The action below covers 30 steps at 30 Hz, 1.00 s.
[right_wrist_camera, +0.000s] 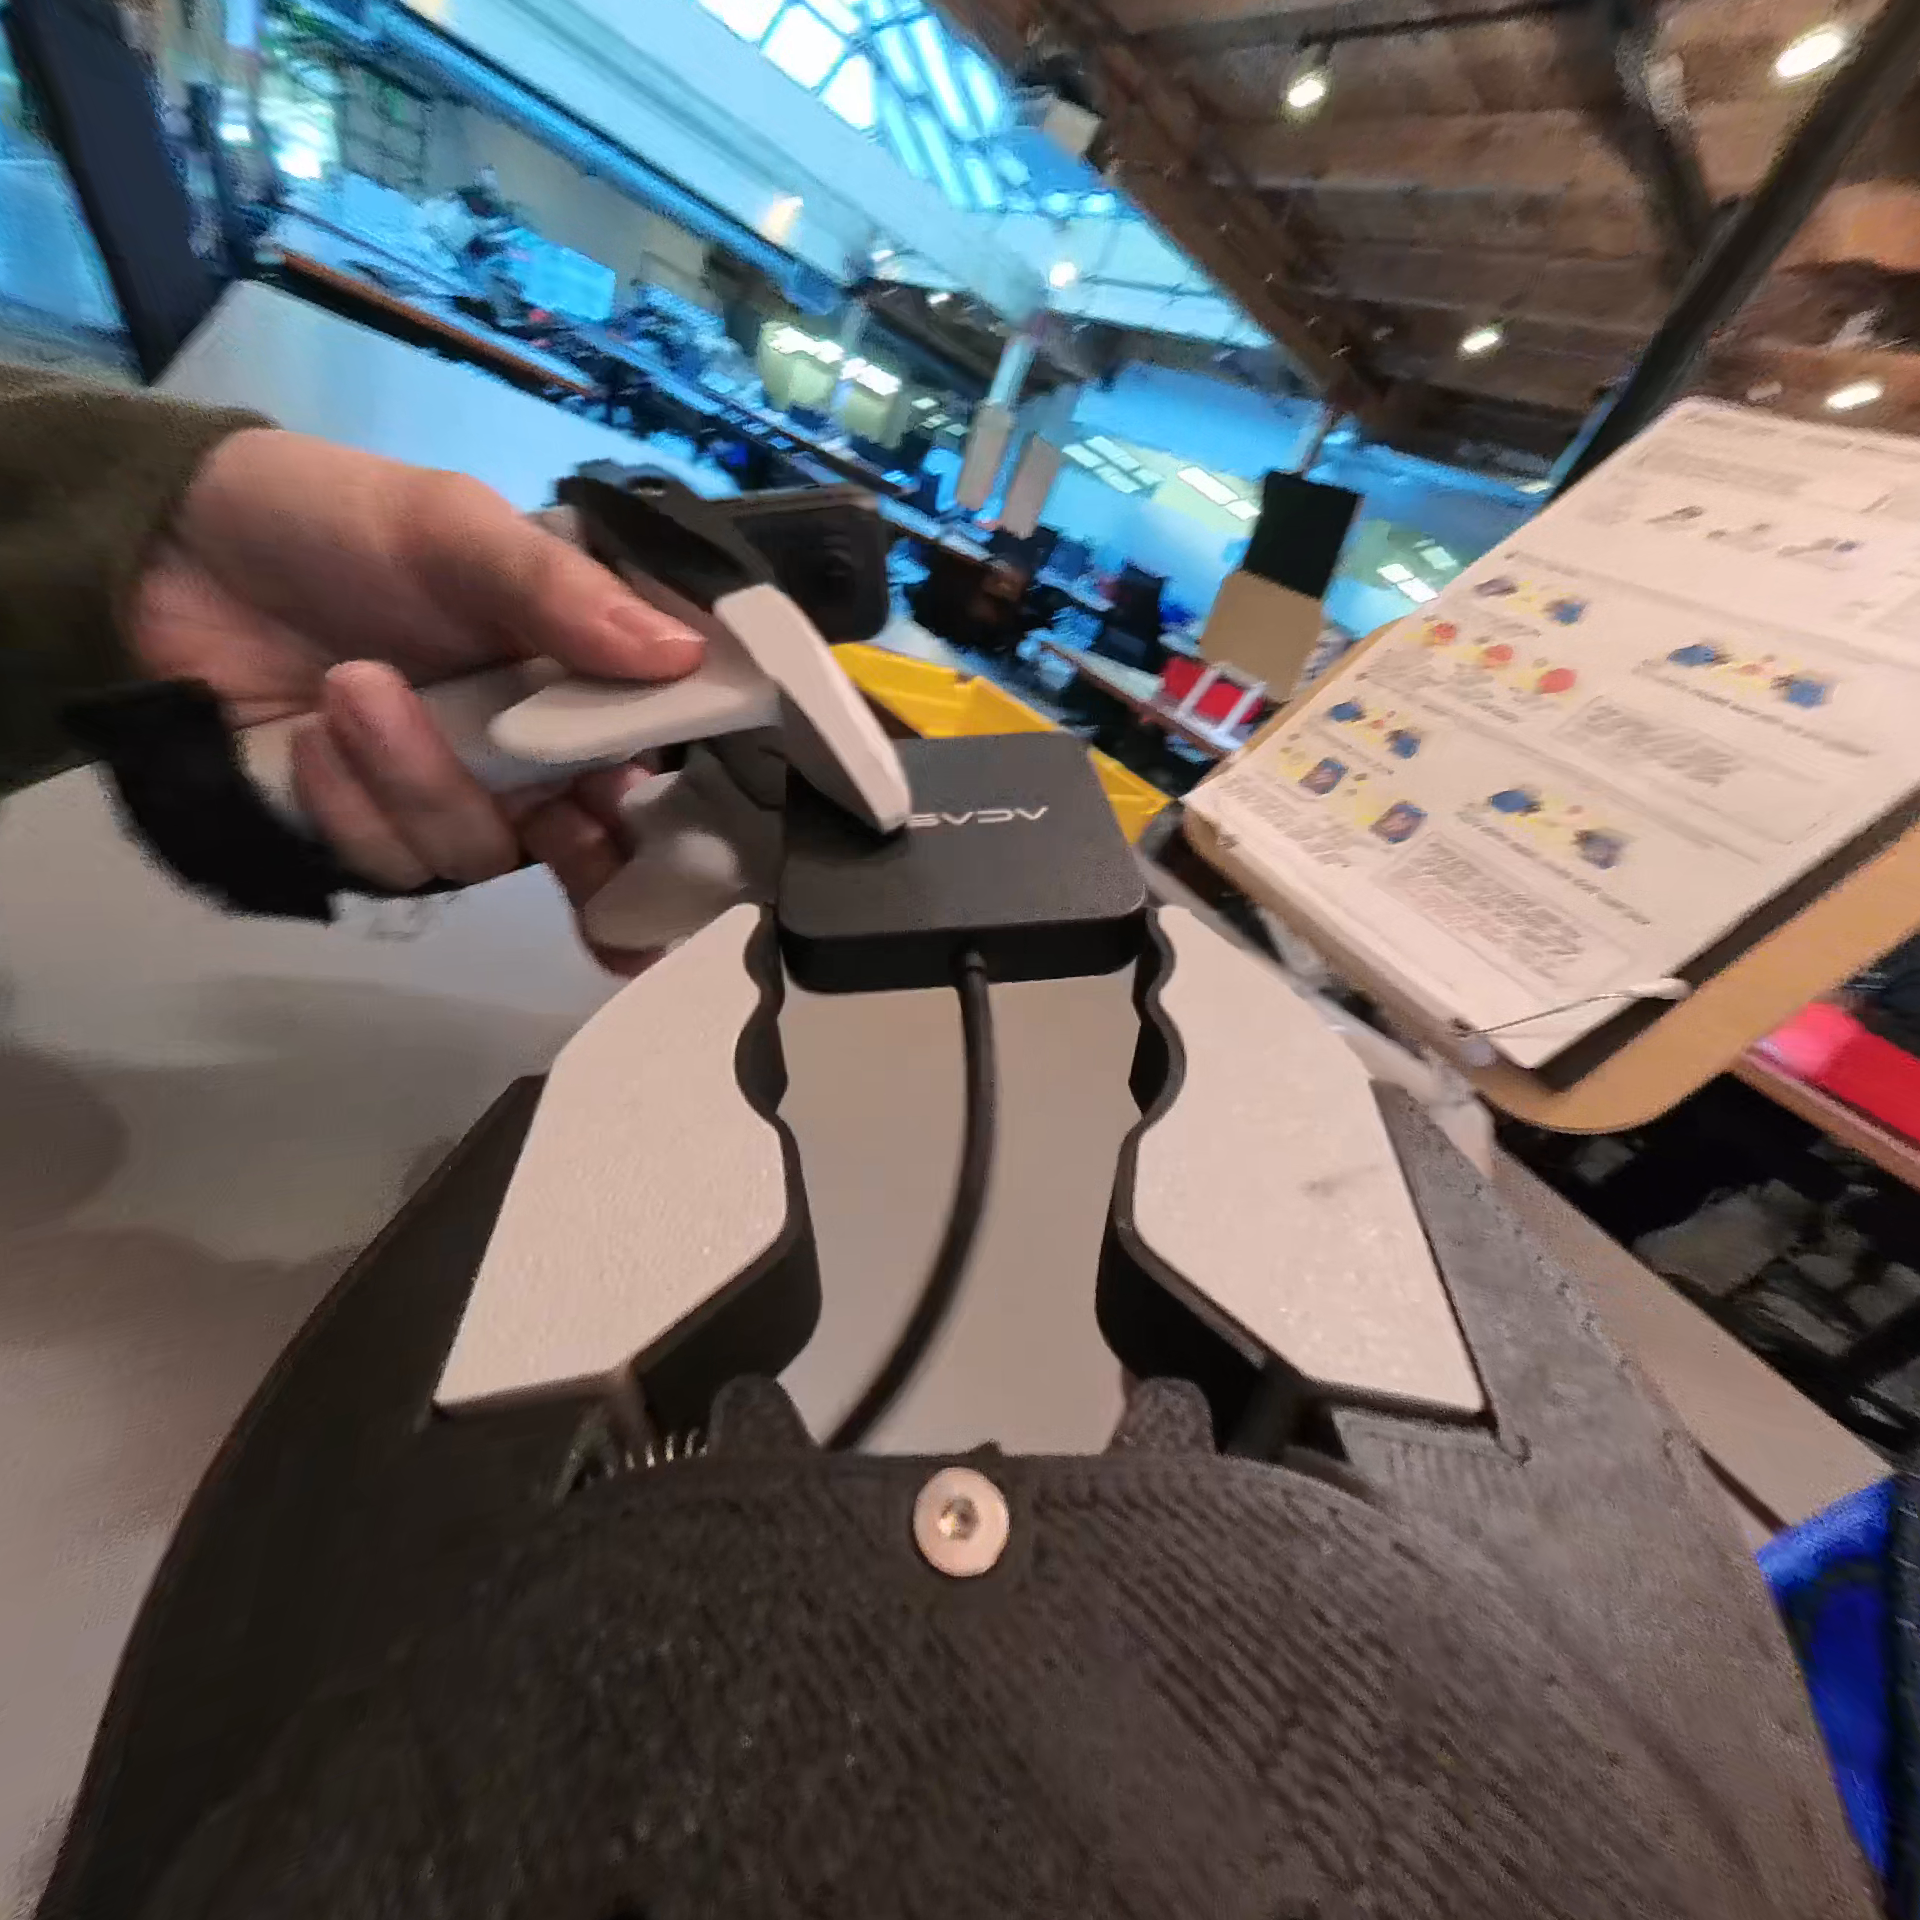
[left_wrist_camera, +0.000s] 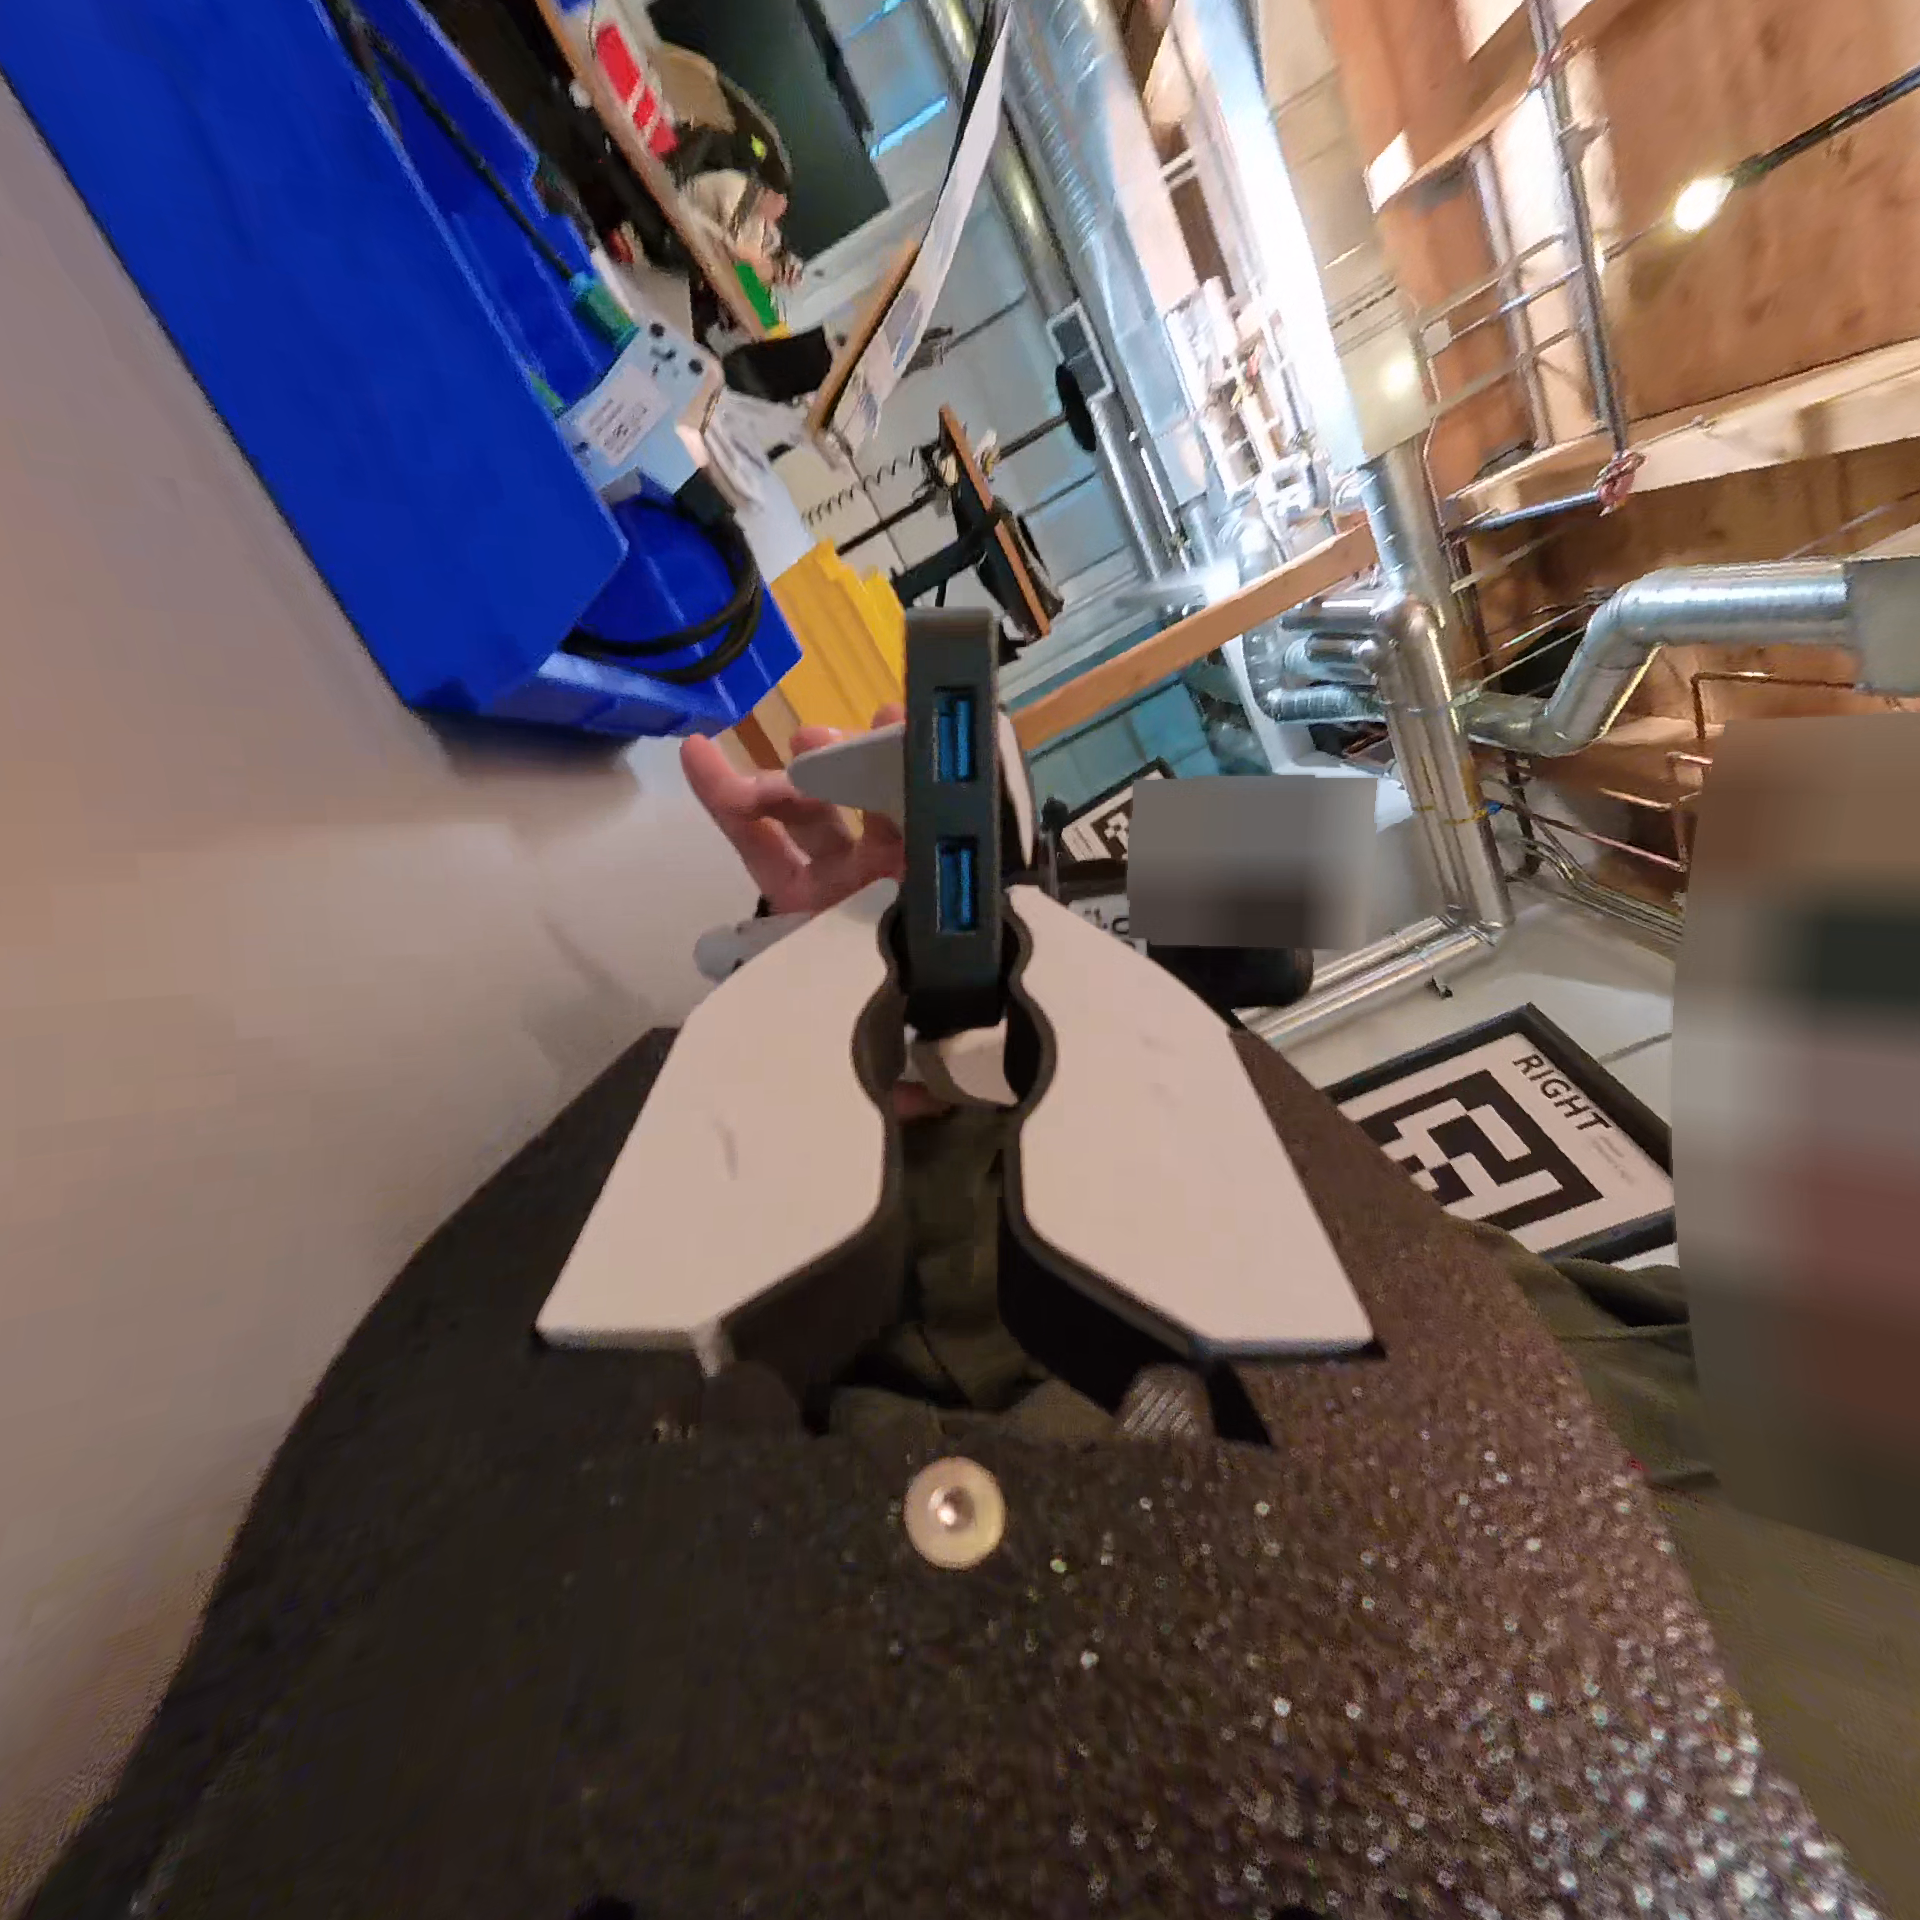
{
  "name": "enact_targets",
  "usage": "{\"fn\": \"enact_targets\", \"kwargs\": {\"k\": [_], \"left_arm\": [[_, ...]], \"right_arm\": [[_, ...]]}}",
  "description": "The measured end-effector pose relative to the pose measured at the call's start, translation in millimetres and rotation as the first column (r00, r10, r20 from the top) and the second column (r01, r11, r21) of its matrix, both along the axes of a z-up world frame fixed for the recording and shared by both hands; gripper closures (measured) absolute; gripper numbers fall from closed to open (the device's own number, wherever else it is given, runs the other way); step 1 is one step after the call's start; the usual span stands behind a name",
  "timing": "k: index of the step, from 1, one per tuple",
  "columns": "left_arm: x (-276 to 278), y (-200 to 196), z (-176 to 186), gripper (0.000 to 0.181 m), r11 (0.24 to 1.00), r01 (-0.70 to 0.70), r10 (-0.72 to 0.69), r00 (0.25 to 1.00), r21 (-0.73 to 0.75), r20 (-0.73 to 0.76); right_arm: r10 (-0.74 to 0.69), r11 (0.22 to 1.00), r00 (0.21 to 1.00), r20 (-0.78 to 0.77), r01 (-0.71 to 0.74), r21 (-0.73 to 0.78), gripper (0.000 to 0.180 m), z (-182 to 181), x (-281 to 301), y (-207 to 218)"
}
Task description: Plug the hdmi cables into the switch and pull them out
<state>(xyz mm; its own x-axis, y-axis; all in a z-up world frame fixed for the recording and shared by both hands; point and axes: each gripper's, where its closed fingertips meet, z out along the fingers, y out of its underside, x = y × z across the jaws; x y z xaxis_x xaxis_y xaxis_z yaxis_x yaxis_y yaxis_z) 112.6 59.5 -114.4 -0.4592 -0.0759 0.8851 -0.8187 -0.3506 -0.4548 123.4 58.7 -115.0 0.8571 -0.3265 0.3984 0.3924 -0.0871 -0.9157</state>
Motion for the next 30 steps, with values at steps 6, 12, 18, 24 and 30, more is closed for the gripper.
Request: {"fn": "enact_targets", "kwargs": {"k": [6,12,18,24,30], "left_arm": [[-31,11,-17,0.167,0.909,0.406,-0.393,0.911,0.098,-0.125],[-67,-1,-24,0.167,0.634,0.727,-0.700,0.685,0.265,-0.204],[-80,-20,-20,0.167,0.471,0.843,-0.813,0.529,0.258,-0.243],[-85,-27,-22,0.167,0.381,0.900,-0.855,0.430,0.212,-0.291],[-52,-33,-14,0.167,0.582,0.782,-0.753,0.622,0.223,-0.215]], "right_arm": [[0.400,0.917,0.903,-0.158,-0.396,0.057,0.097,-1,-39,-28],[0.572,0.820,0.790,-0.221,-0.548,0.165,0.086,0,-56,-41],[0.578,0.816,0.796,-0.180,-0.562,0.134,0.095,-8,-60,-38],[0.658,0.751,0.736,-0.156,-0.656,0.073,0.109,-16,-82,-33],[0.535,0.844,0.841,-0.078,-0.530,0.076,0.109,-11,-56,-32]]}}
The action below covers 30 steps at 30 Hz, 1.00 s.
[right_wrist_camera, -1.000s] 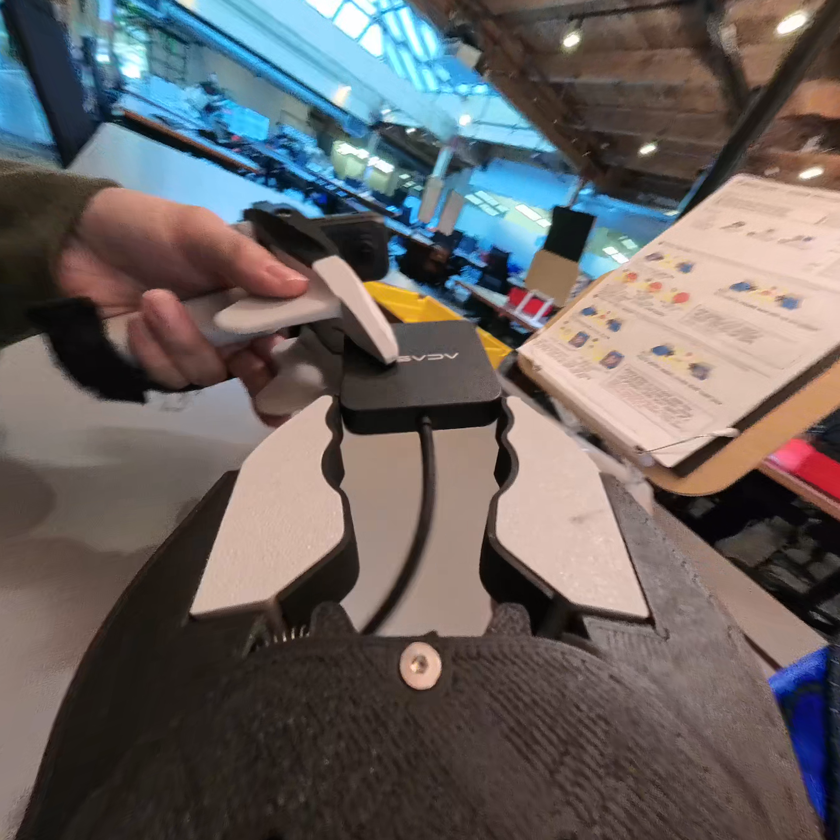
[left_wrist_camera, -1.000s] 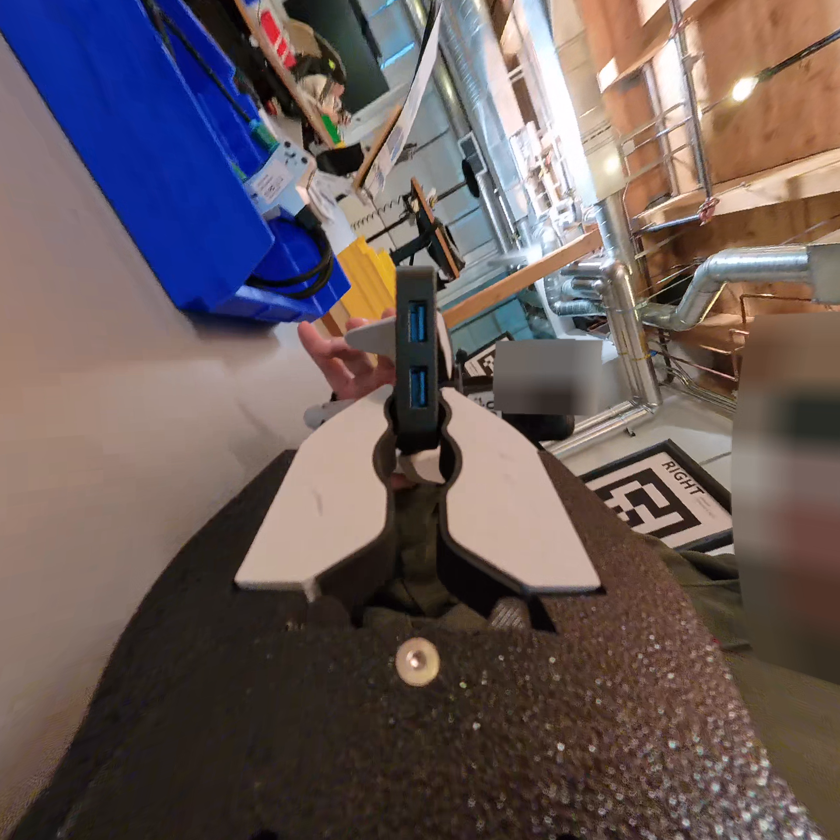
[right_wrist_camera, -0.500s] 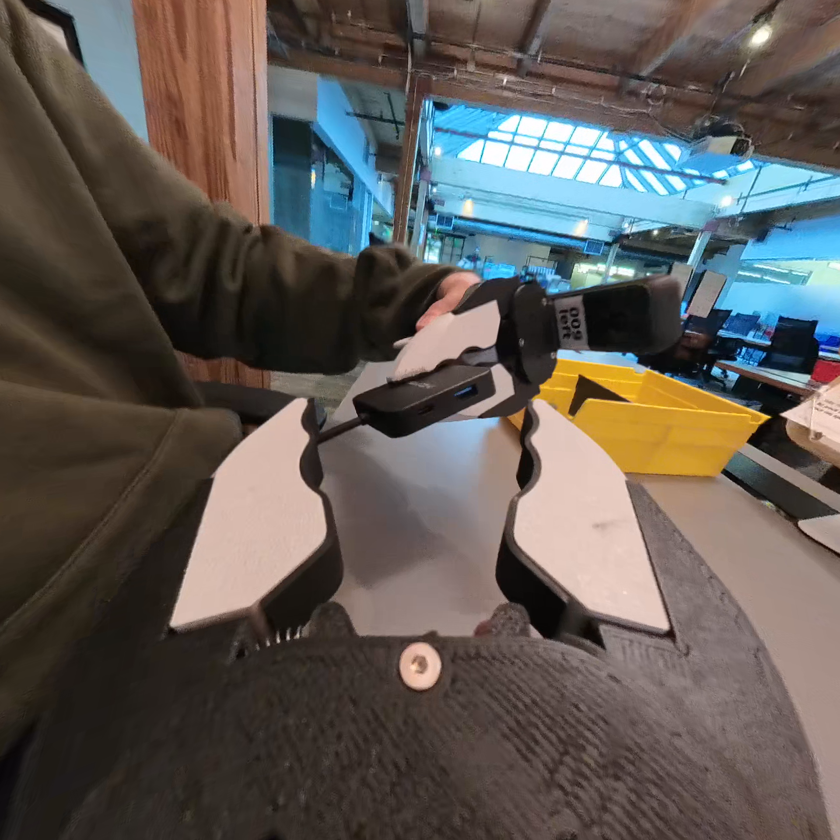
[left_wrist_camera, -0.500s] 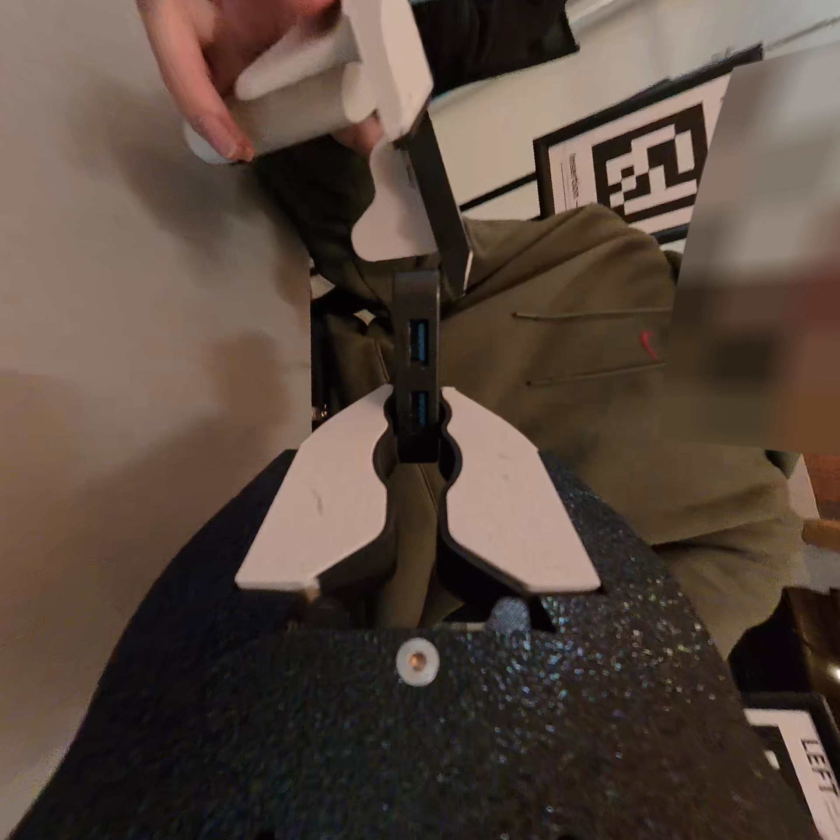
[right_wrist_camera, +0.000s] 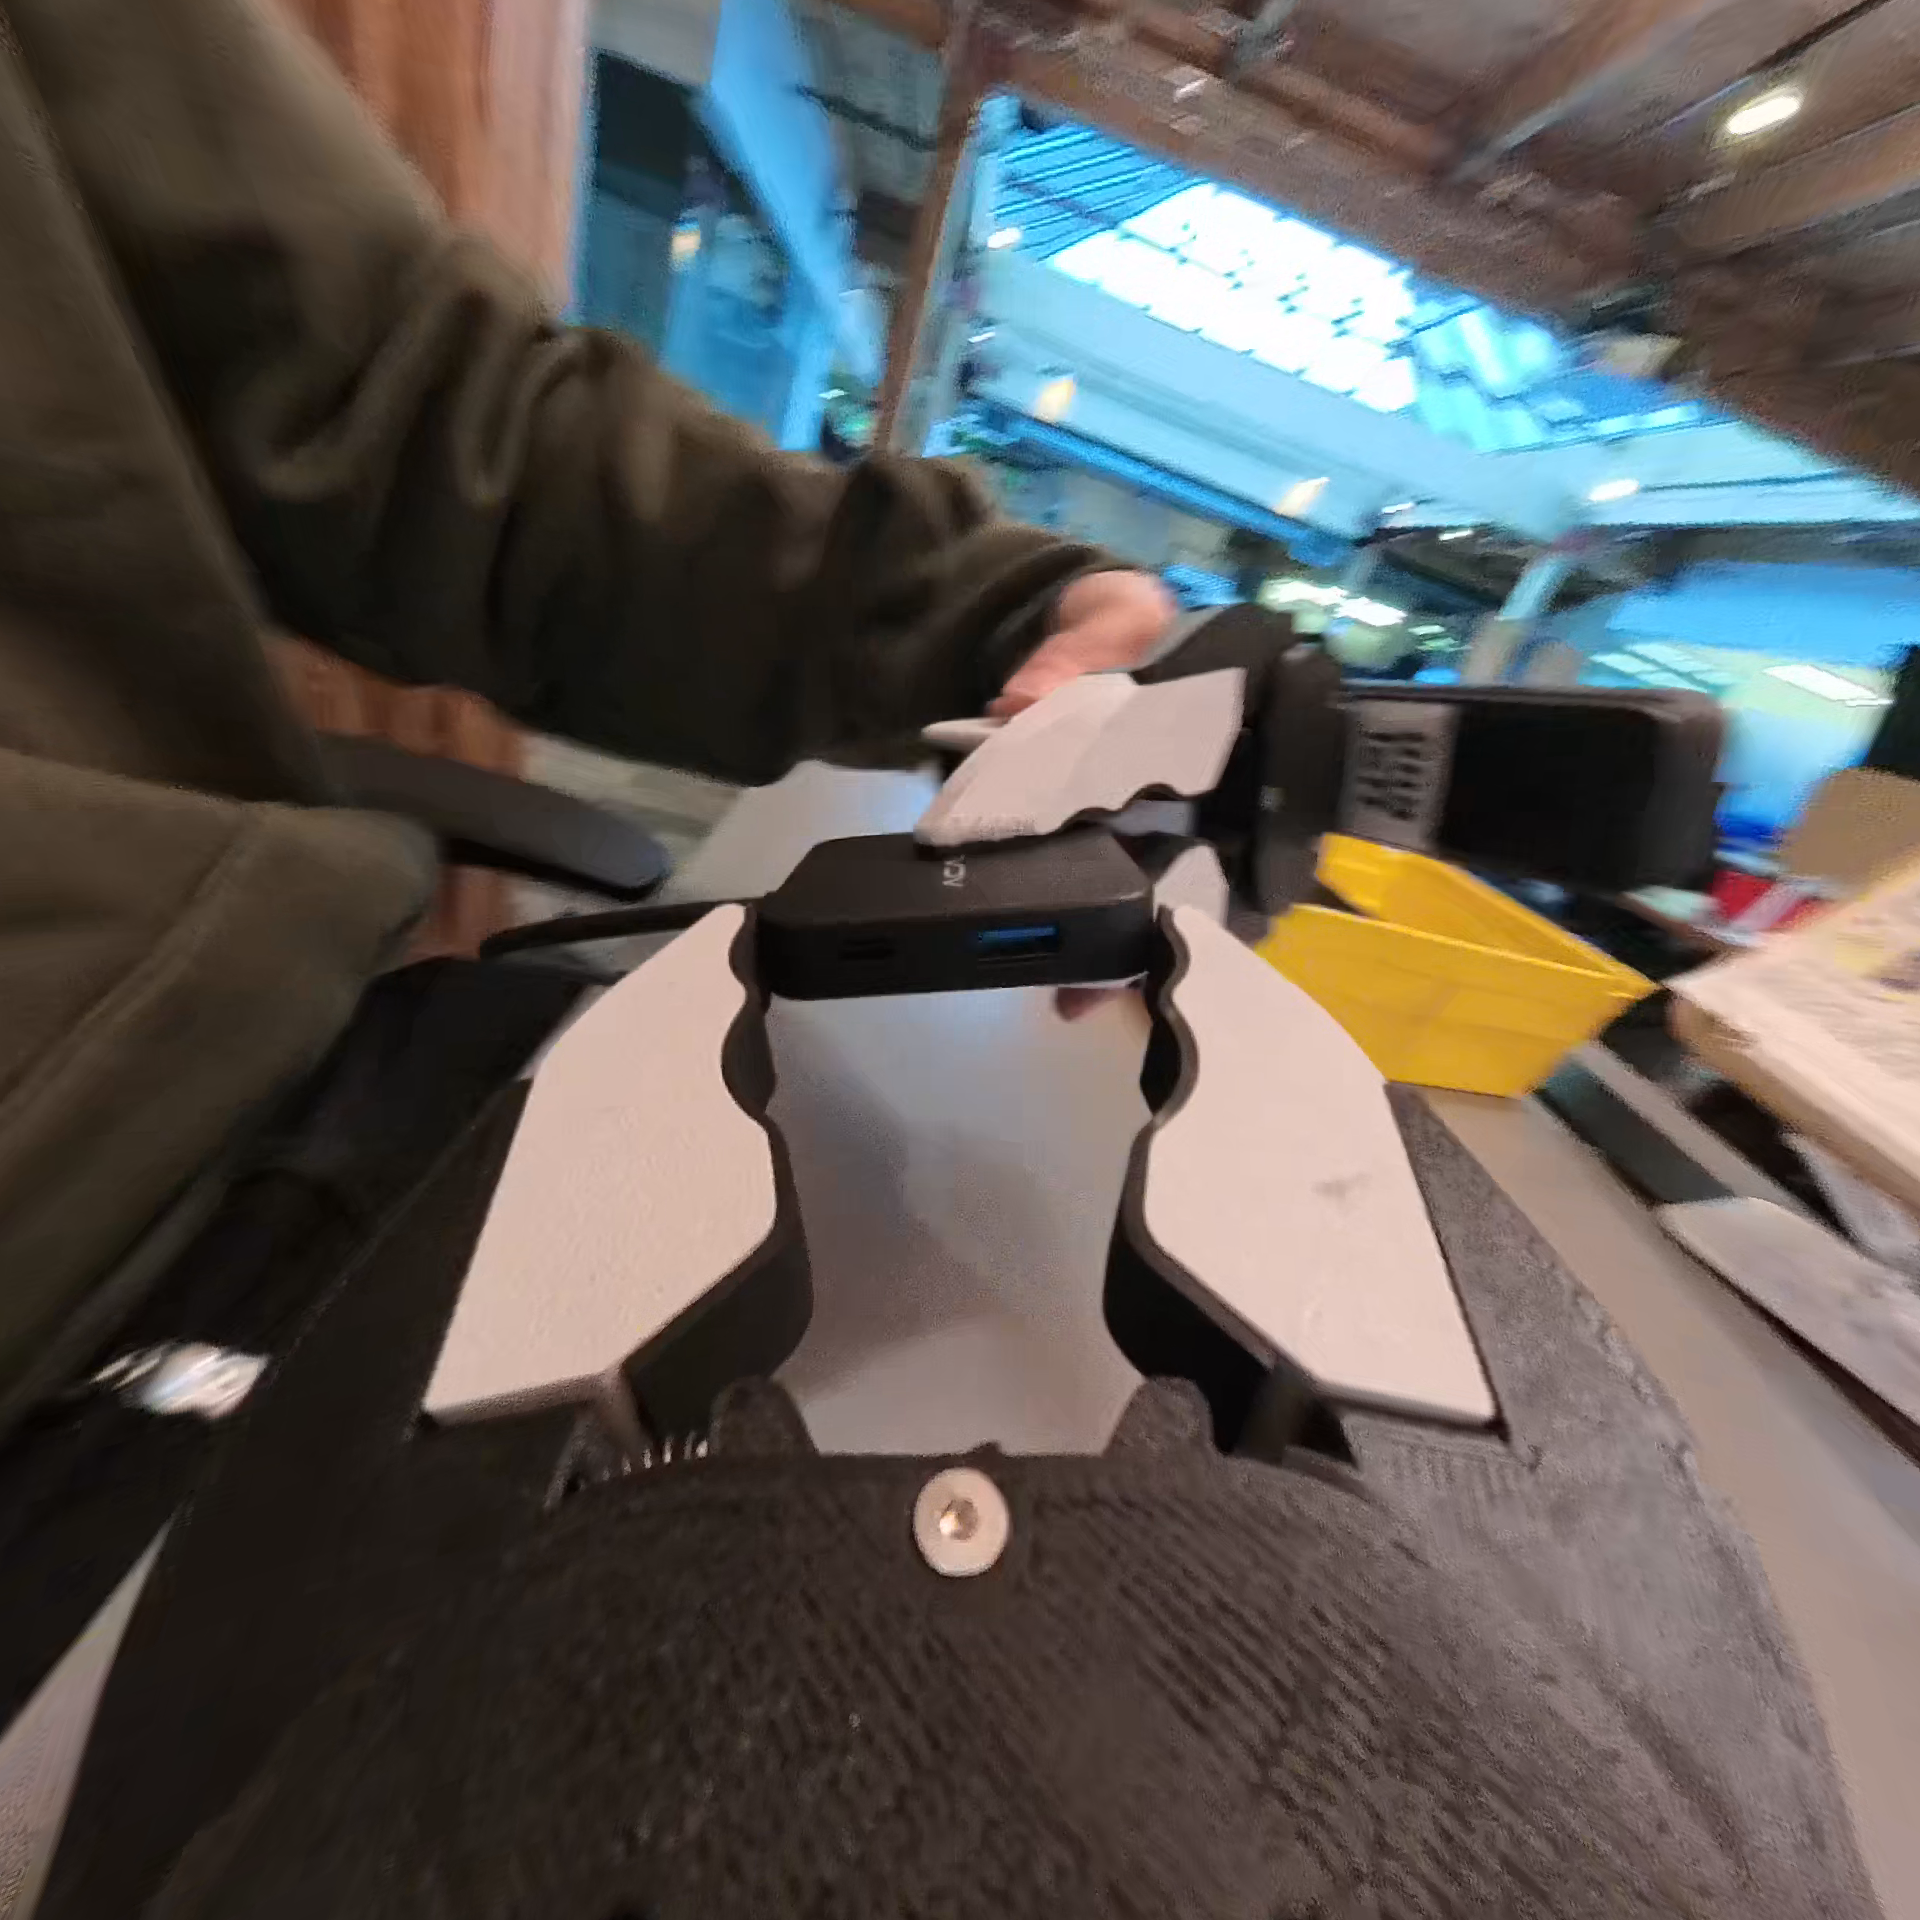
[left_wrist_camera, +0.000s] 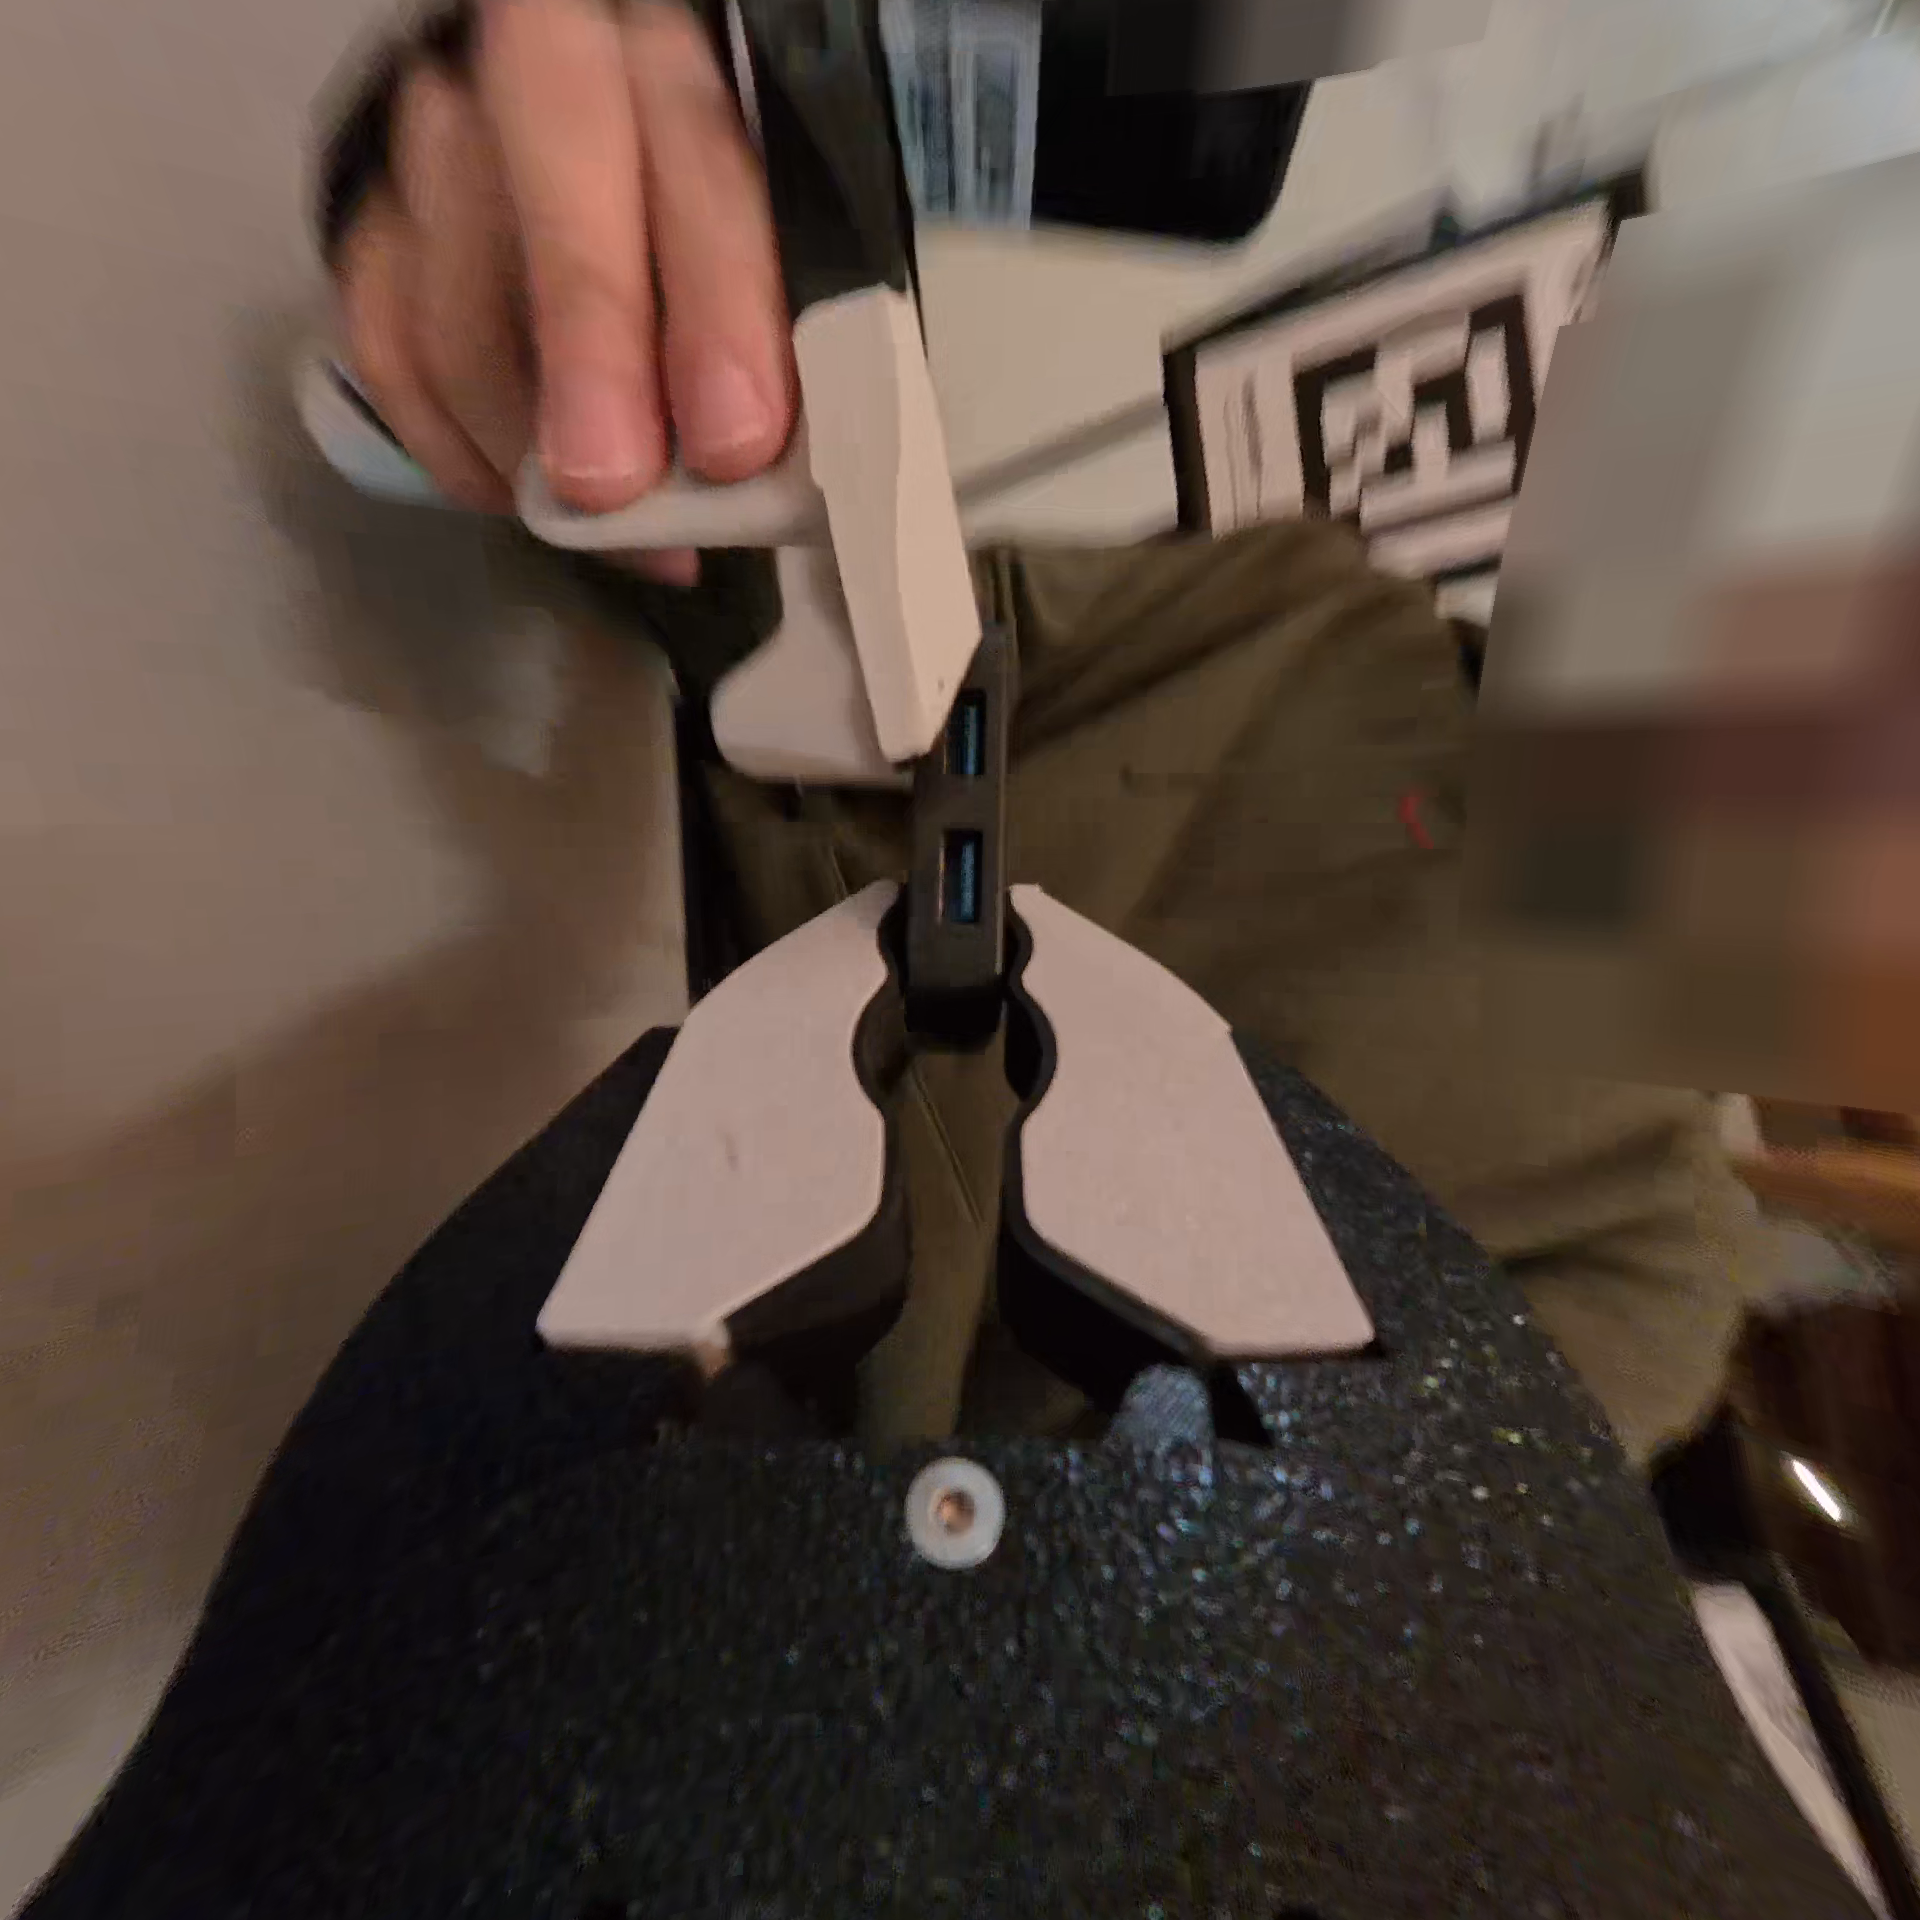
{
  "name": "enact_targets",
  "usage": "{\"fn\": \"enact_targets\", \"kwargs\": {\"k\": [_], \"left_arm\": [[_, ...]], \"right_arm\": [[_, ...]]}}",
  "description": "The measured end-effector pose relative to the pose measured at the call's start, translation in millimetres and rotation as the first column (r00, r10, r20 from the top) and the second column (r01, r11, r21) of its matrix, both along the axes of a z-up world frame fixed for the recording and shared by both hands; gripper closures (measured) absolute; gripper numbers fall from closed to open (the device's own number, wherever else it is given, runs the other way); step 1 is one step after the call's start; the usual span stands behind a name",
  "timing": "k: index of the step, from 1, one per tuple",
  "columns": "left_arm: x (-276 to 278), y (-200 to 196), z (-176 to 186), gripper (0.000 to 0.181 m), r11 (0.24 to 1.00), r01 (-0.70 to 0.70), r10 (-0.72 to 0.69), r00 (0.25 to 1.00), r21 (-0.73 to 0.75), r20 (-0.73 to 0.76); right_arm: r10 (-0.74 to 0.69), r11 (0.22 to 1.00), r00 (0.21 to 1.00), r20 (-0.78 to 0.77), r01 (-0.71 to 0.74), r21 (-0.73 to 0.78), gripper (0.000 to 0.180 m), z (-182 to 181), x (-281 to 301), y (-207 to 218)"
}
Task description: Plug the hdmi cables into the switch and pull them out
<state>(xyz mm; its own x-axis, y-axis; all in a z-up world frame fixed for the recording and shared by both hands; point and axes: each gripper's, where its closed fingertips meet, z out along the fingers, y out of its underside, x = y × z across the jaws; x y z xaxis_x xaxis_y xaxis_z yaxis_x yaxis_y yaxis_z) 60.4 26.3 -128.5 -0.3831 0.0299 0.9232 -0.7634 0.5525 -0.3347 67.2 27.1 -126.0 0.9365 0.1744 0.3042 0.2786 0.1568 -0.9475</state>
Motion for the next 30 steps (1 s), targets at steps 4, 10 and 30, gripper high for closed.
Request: {"fn": "enact_targets", "kwargs": {"k": [4,10,30], "left_arm": [[28,3,12,0.154,0.961,-0.250,0.261,0.961,-0.118,0.095],[25,-5,5,0.149,0.916,-0.366,0.382,0.920,-0.163,0.086],[38,11,-21,0.167,0.817,-0.577,0.577,0.817,0.010,-0.018]], "right_arm": [[-0.165,0.977,0.980,-0.111,0.178,0.121,0.109,18,37,-10],[-0.185,0.969,0.973,-0.140,0.205,0.141,0.109,16,42,-7],[-0.374,0.927,0.927,-0.002,0.374,0.013,0.107,-24,52,27]]}}
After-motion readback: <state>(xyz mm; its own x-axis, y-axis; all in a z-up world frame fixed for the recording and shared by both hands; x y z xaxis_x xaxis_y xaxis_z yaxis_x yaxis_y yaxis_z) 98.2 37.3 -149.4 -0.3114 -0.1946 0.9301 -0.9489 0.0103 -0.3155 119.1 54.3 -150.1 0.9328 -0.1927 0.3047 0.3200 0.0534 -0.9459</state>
